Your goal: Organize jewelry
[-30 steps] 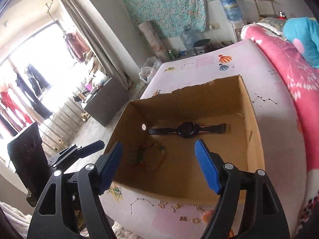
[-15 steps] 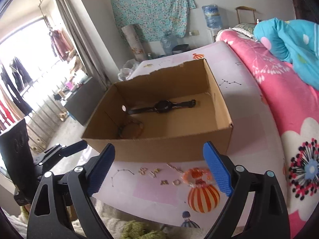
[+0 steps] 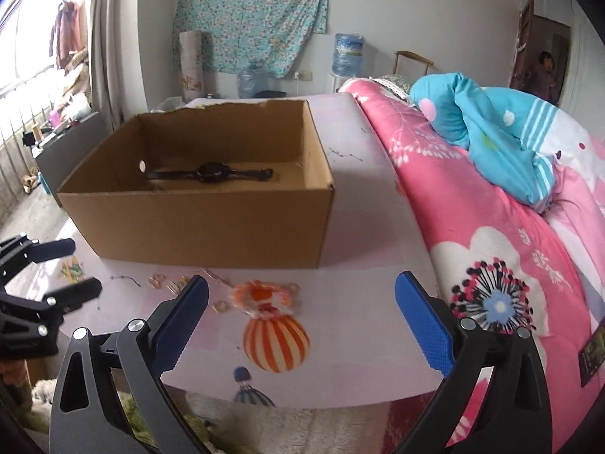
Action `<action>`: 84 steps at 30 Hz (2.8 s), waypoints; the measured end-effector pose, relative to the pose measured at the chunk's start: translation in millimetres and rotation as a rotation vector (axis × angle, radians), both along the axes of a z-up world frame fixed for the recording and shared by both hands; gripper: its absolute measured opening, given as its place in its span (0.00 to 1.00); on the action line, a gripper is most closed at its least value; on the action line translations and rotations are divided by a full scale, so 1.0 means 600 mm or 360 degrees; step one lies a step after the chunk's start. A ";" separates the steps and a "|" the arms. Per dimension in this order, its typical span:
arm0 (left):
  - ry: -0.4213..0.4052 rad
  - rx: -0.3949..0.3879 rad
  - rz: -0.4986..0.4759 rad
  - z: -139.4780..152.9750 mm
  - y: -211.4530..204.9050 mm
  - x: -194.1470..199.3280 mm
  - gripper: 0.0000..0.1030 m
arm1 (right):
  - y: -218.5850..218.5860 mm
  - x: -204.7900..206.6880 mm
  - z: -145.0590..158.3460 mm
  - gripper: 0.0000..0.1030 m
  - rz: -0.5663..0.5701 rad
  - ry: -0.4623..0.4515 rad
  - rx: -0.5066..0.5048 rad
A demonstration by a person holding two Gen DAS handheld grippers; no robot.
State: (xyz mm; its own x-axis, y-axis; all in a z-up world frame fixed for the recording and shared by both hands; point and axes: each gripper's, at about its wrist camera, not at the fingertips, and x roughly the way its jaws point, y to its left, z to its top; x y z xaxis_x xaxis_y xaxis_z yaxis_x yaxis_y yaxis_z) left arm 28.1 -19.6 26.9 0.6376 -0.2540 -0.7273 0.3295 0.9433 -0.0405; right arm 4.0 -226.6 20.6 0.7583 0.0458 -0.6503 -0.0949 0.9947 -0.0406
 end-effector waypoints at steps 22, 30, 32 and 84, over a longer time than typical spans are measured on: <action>0.0039 -0.0001 0.0132 -0.030 0.044 0.052 0.56 | -0.038 0.058 -0.035 0.73 0.0115 0.0215 0.0564; 0.0079 -0.0065 0.0144 -0.035 0.045 0.071 0.53 | -0.024 0.117 -0.047 0.38 0.0134 0.0301 0.0540; 0.0084 -0.0073 0.0133 -0.036 0.047 0.071 0.53 | -0.027 0.132 -0.046 0.34 0.0134 0.0299 0.0569; 0.0198 -0.0120 -0.0071 -0.088 -0.004 0.084 0.52 | -0.042 0.121 0.002 0.09 0.0050 0.0436 0.0584</action>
State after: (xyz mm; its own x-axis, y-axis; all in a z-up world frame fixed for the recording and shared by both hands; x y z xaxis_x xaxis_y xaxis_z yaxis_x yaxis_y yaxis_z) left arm 78.5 -21.7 -26.1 0.5304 -0.3369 -0.7779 0.3591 0.9205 -0.1537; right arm 76.7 -252.1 21.5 0.5550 0.3309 -0.7632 -0.0836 0.9350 0.3445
